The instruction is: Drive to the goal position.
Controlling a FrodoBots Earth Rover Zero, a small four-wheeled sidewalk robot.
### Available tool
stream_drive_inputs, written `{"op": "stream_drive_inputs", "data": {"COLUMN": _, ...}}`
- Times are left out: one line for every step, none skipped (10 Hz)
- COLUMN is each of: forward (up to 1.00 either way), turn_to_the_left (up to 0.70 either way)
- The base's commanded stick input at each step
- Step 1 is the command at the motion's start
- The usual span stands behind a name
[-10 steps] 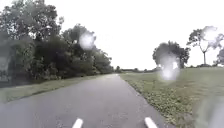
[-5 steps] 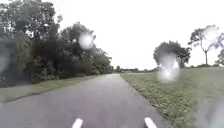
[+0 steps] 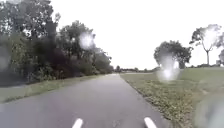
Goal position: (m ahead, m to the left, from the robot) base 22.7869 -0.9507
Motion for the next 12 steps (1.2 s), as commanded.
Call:
{"op": "stream_drive_inputs", "data": {"forward": 0.85, "turn_to_the_left": 0.00}}
{"op": "stream_drive_inputs", "data": {"forward": 0.85, "turn_to_the_left": 0.00}}
{"op": "stream_drive_inputs", "data": {"forward": 0.85, "turn_to_the_left": 0.00}}
{"op": "stream_drive_inputs", "data": {"forward": 0.85, "turn_to_the_left": 0.00}}
{"op": "stream_drive_inputs", "data": {"forward": 0.85, "turn_to_the_left": 0.00}}
{"op": "stream_drive_inputs", "data": {"forward": 0.85, "turn_to_the_left": 0.00}}
{"op": "stream_drive_inputs", "data": {"forward": 0.85, "turn_to_the_left": 0.00}}
{"op": "stream_drive_inputs", "data": {"forward": 0.85, "turn_to_the_left": 0.00}}
{"op": "stream_drive_inputs", "data": {"forward": 0.85, "turn_to_the_left": 0.00}}
{"op": "stream_drive_inputs", "data": {"forward": 0.85, "turn_to_the_left": 0.00}}
{"op": "stream_drive_inputs", "data": {"forward": 0.85, "turn_to_the_left": 0.00}}
{"op": "stream_drive_inputs", "data": {"forward": 0.85, "turn_to_the_left": 0.00}}
